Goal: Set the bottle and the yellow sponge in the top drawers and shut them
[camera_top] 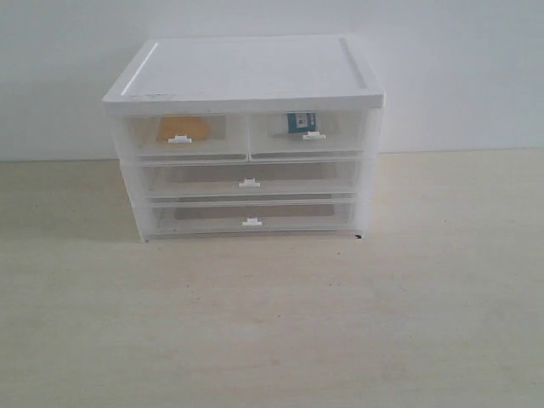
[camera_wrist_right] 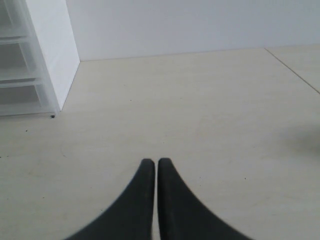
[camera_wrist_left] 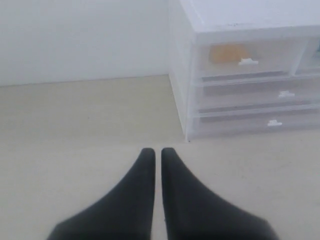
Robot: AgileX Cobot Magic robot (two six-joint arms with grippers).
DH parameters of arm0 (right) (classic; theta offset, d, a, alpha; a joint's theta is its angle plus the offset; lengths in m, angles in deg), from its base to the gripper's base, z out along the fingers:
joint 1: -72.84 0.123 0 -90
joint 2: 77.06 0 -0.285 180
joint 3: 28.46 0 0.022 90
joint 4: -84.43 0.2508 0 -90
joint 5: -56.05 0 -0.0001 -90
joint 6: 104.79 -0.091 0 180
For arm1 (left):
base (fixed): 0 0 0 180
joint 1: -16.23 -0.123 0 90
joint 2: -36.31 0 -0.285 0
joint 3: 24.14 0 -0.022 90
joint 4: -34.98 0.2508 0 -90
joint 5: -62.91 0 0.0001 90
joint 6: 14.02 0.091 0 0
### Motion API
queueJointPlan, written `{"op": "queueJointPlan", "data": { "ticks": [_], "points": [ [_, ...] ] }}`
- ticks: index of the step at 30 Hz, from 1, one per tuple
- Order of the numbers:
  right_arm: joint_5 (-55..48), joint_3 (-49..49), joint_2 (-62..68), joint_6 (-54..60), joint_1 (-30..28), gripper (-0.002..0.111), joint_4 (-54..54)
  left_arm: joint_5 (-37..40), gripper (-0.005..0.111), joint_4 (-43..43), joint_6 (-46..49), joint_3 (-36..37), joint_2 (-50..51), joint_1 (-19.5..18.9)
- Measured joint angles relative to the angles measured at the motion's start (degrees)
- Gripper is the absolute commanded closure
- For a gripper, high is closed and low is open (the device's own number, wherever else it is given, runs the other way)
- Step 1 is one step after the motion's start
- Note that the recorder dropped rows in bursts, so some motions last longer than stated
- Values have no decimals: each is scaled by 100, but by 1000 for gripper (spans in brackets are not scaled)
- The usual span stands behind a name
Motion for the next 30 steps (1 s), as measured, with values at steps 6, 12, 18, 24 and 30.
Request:
{"op": "queueJointPlan", "data": {
  "ticks": [6,12,18,24,30],
  "points": [
    [0,0,0,0,0,108,0,-523,102,10,0,598,-592,-361],
    [0,0,0,0,0,108,0,-1114,102,10,0,1246,-1088,-541],
    [0,0,0,0,0,108,0,-1802,102,-12,0,2030,-1592,-891],
    [0,0,0,0,0,108,0,-2087,102,-26,0,2707,-2126,-1225],
    [0,0,0,0,0,108,0,-2110,102,-26,0,3046,-2445,-1343]
  ]
}}
